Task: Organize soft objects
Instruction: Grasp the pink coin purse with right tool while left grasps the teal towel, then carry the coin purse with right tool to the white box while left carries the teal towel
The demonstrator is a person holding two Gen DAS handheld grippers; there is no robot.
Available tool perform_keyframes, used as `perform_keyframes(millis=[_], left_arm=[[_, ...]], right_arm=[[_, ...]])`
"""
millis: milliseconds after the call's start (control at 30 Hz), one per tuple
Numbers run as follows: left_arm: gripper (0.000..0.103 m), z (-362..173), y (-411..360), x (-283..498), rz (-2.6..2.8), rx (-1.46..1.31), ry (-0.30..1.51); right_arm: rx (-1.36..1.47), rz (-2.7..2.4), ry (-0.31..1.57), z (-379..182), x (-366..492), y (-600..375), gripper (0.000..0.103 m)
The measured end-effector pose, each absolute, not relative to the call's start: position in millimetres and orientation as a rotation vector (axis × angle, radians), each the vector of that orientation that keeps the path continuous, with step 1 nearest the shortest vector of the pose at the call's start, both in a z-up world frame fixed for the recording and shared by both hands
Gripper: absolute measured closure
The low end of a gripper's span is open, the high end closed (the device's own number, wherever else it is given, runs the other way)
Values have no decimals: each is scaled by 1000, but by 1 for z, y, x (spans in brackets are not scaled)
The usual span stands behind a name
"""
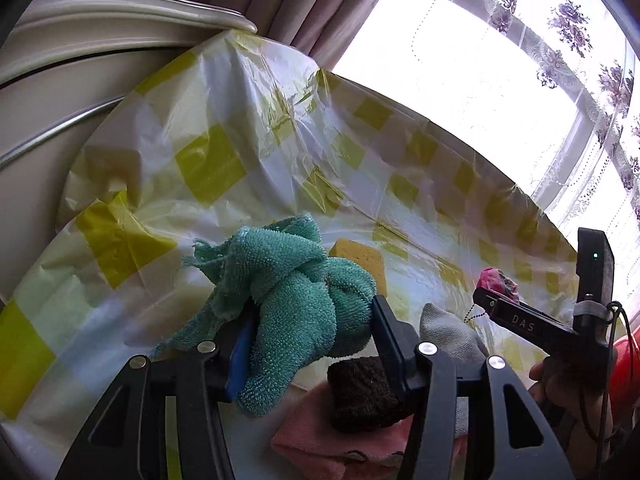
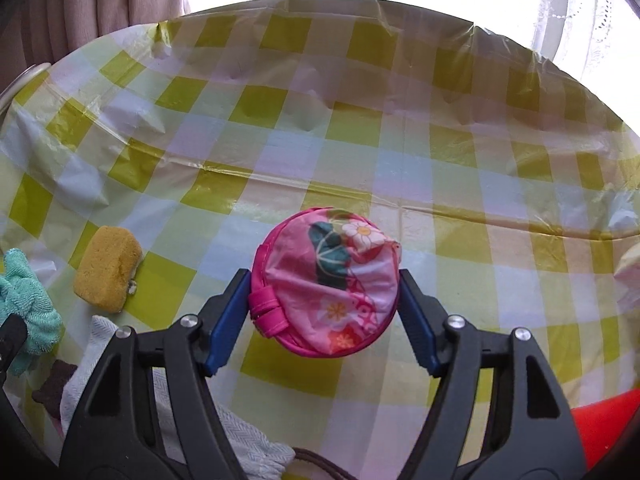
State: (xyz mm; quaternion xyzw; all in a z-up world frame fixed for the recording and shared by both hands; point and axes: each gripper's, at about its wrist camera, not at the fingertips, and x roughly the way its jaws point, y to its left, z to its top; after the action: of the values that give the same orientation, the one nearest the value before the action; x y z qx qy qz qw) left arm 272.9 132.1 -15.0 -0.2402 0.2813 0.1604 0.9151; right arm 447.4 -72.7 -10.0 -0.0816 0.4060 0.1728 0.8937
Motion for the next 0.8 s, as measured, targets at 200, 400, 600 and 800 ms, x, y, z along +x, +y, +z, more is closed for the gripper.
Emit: perform_keyframes(millis=[200,400,600,800], left_arm=[[49,-3,126,257,379,-452,523],[49,2,105,241,391,-403,543],[49,11,82,220,392,-377,576],[49,16,54,200,363,-353,607]], right_arm=[[-104,371,733,25,383,-86,29],[-87,376,692,34,326,-101,29],[-93,387,738,20,284,-114,29],[-90,367,721,26,258,-134,29]])
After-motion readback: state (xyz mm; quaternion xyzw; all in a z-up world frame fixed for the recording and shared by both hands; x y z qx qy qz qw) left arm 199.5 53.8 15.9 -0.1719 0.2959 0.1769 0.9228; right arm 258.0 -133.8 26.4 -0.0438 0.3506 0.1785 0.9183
